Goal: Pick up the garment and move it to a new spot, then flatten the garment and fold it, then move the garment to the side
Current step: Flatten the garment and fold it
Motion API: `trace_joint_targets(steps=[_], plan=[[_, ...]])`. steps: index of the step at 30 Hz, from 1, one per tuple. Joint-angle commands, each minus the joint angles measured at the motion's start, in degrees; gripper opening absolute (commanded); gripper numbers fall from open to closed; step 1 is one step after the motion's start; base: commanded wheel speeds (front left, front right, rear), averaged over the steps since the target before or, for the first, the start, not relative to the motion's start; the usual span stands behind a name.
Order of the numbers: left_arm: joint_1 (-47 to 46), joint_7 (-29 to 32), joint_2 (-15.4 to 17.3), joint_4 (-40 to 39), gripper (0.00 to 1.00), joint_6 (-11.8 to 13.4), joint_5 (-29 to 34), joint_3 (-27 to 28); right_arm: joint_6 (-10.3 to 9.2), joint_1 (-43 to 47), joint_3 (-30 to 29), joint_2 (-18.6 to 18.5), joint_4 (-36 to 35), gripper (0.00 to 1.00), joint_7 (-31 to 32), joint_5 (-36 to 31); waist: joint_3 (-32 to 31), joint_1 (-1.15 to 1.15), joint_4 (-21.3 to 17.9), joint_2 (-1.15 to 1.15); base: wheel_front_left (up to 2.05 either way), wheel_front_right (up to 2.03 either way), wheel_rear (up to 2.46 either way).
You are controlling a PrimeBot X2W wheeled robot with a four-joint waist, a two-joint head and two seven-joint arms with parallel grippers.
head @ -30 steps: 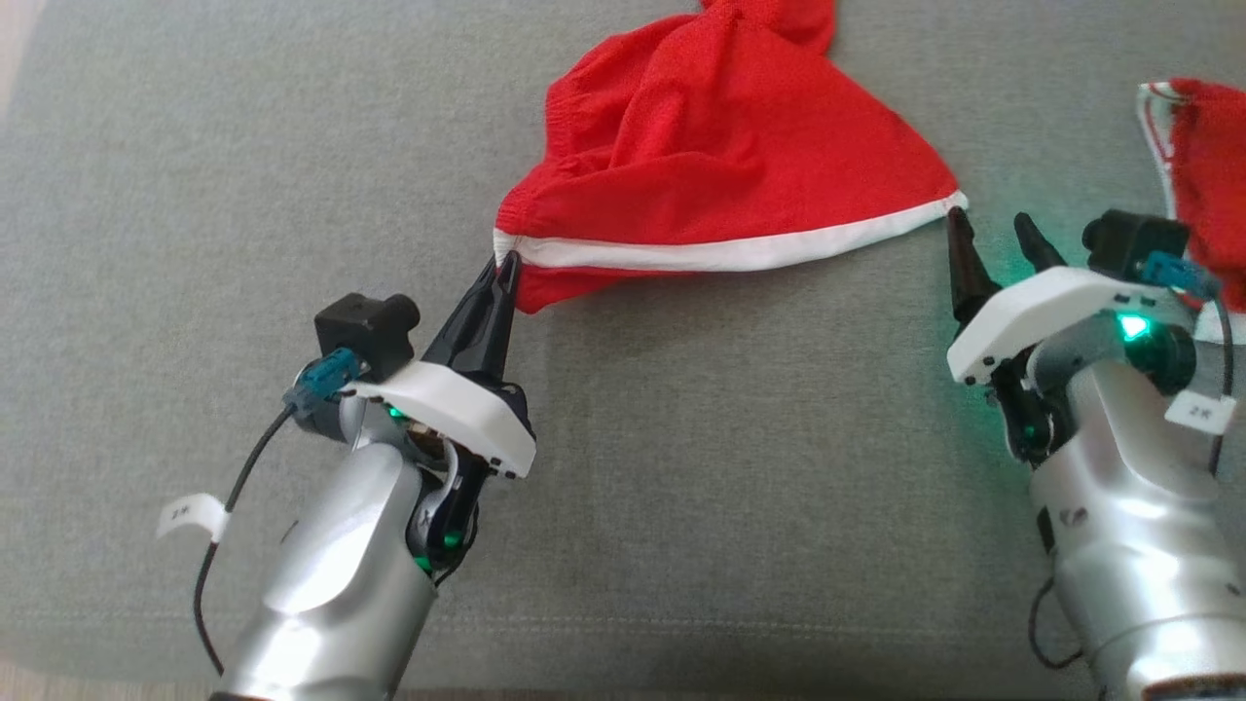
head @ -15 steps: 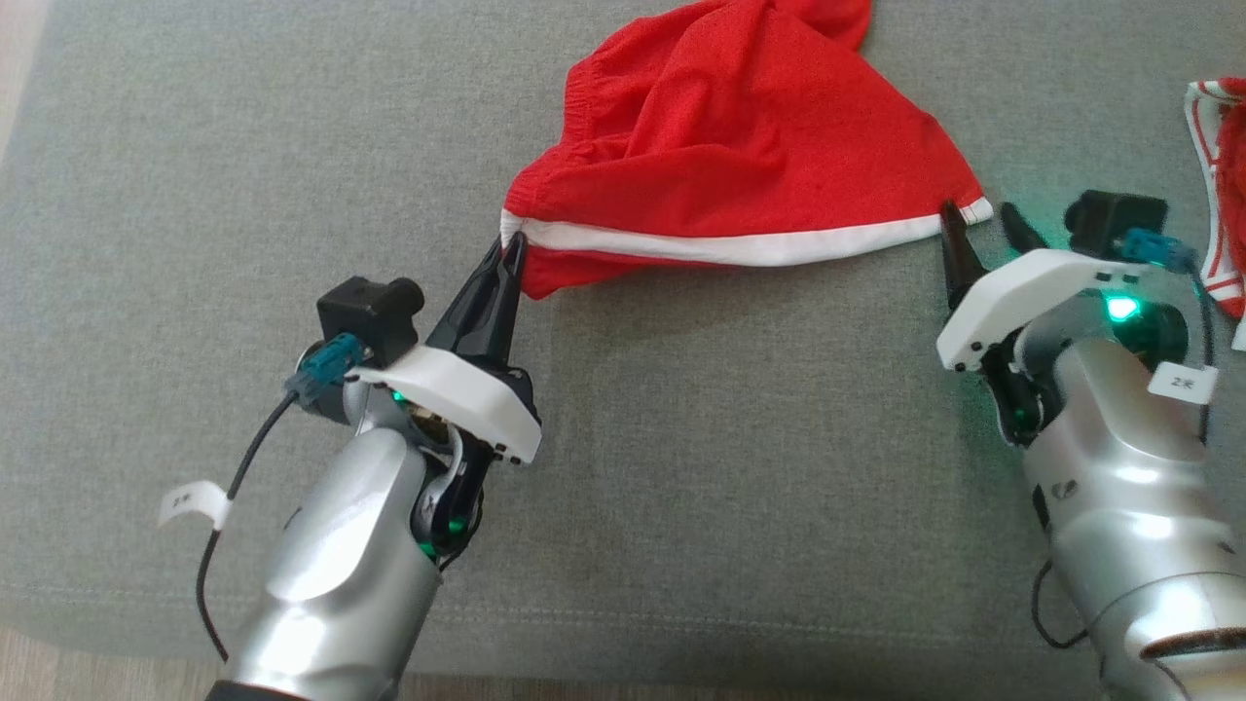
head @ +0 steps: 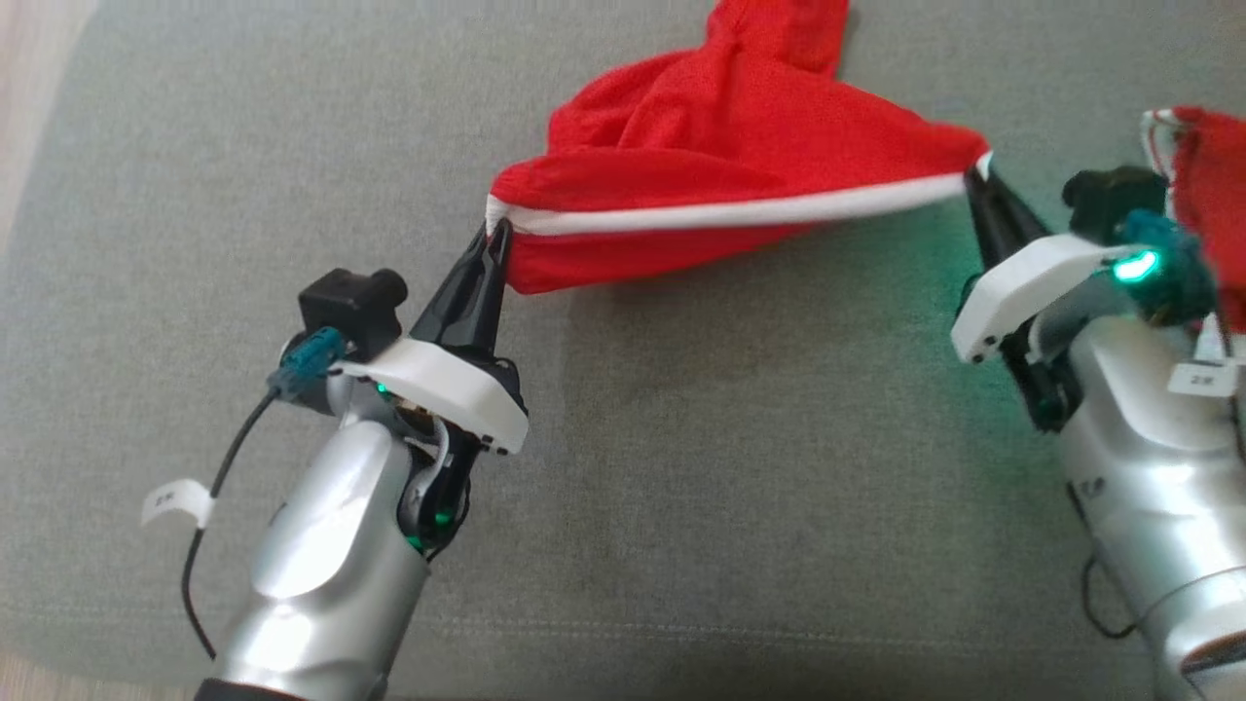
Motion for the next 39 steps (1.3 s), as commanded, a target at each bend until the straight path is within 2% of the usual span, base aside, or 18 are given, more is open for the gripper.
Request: trace_joint_targets(steps=[1, 8, 13, 19, 23, 24, 29, 34, 39], plan=[[-1.79, -0.71, 1.58, -2.42, 0.00, -0.30, 0.52, 2.39, 0.37, -2.00, 1.47, -0.92, -2.71, 0.00, -1.16, 0.08, -1.31, 0.00, -0.36, 0.00, 0.00, 0.00, 0.00], [-1.56, -0.71, 2.77, -7.36, 0.00, -0.33, 1.31, 3.43, 0.37, -2.89, 3.74, -5.99, -11.15, 0.00, -2.26, 0.04, -6.65, 0.00, -1.54, 0.00, 0.00, 0.00, 0.00], [-0.01, 0.11, 3.67, -12.13, 0.00, 0.26, 1.52, 3.15, 0.37, -0.73, 3.76, -9.25, -18.88, 0.00, 2.14, -0.46, -11.12, 0.00, -2.55, 0.00, 0.00, 0.00, 0.00], [4.94, 4.29, 5.76, -21.52, 0.00, 1.96, 1.84, 2.17, 0.37, 5.23, 0.58, -13.29, -34.13, 0.00, 12.59, -1.31, -14.92, 0.00, -4.21, 0.00, 0.00, 0.00, 0.00], [7.98, 8.32, 7.71, -30.14, 0.00, 3.49, 1.90, 2.07, 0.37, 10.69, -4.41, -16.00, -47.12, 0.00, 21.92, -1.99, -15.70, 0.00, -4.73, 0.00, 0.00, 0.00, 0.00], [8.73, 10.48, 8.64, -34.09, 0.00, 4.19, 1.83, 2.24, 0.37, 13.29, -6.91, -16.41, -53.29, 0.00, 26.68, -2.34, -15.73, 0.00, -4.91, 0.00, 0.00, 0.00, 0.00], [6.51, 15.26, 10.21, -39.83, 0.00, 4.76, 1.16, 3.17, 0.37, 15.27, -10.38, -15.61, -63.66, 0.00, 36.00, -2.30, -13.43, 0.00, -5.16, 0.00, 0.00, 0.00, 0.00], [-2.80, 19.47, 10.63, -36.58, 0.00, 2.27, -0.97, 3.99, 0.37, 7.93, -8.91, -13.89, -64.12, 0.00, 39.94, -0.22, -6.04, 0.00, -5.17, 0.00, 0.00, 0.00, 0.00], [-18.13, 20.08, 12.13, -26.83, 0.00, -0.42, -1.15, 5.78, 0.37, -7.44, -5.65, -11.05, -54.57, 0.00, 37.44, 0.93, 3.16, 0.00, -5.06, 0.00, 0.00, 0.00, 0.00]])
